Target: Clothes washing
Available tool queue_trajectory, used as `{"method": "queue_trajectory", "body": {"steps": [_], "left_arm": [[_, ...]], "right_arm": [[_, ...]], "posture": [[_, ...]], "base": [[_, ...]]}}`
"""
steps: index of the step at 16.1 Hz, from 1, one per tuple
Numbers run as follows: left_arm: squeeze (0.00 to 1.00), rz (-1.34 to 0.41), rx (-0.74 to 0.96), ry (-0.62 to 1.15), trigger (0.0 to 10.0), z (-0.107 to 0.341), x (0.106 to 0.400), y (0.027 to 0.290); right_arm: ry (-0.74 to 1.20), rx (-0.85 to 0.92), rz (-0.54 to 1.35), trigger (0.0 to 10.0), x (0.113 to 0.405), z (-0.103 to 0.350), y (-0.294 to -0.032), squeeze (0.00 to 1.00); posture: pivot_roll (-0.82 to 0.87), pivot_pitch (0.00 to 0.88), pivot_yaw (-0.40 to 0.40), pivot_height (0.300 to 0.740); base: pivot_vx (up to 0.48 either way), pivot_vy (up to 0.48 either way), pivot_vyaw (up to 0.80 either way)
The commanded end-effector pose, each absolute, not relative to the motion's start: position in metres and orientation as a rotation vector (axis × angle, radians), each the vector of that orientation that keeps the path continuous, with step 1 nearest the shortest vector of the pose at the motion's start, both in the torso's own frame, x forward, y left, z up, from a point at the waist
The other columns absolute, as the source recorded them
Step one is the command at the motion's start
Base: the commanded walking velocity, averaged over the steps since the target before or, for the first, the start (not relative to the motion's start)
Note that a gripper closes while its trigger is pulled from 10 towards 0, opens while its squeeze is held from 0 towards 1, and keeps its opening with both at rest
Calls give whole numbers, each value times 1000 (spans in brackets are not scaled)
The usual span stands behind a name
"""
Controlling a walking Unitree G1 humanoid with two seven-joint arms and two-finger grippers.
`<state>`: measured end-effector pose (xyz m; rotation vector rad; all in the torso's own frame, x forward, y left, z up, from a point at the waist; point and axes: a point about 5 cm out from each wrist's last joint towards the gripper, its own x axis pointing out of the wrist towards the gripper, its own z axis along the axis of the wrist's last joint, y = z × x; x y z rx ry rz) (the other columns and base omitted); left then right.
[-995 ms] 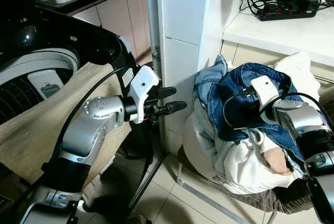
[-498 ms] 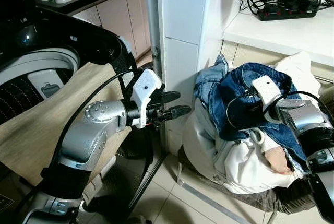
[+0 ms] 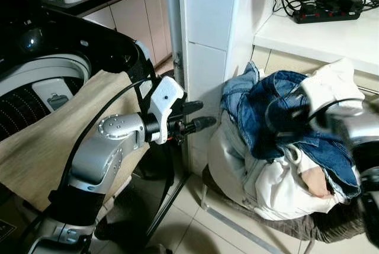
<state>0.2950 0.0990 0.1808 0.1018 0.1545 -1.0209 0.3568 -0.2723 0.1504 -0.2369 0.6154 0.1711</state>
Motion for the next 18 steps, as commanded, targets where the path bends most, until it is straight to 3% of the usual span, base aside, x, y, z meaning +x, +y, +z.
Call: {"method": "queue_trajectory", "body": {"steps": [1,3,4,5,7,11,14,17,18], "left_arm": [[0,-997,118,120,10000,189,298,100],[0,-956,103,65,10000,196,303,97],[408,-942,83,29,10000,202,305,95],[1000,-935,16,-54,10000,217,308,89],[1000,-966,-41,-121,10000,230,308,82],[1000,-1067,-99,-234,10000,256,307,41],[1000,-1108,-55,-223,10000,251,305,22],[1000,-1147,113,-209,10000,228,300,7],[878,-1140,112,-209,10000,226,300,6]], "right_arm": [[556,-207,176,0,360,168,-273,0],[466,-153,209,0,354,192,-277,0],[428,-148,240,0,351,202,-276,0],[343,-108,312,0,343,223,-271,0],[264,-61,382,0,337,241,-263,0],[52,68,624,0,316,287,-231,0],[-27,154,710,0,308,301,-221,0],[-73,227,796,0,298,309,-209,0],[-77,232,809,0,296,310,-207,0]], "posture": [[-101,0,67,740],[-106,0,68,740],[-106,0,68,740],[-111,0,68,740],[-117,0,68,740],[-122,0,59,740],[-126,0,60,740],[-130,0,57,740],[-131,0,57,740]], "base": [[0,0,0],[0,0,0],[0,0,0],[0,0,0],[0,0,0],[0,0,0],[0,0,0],[0,0,0],[0,0,0]]}}
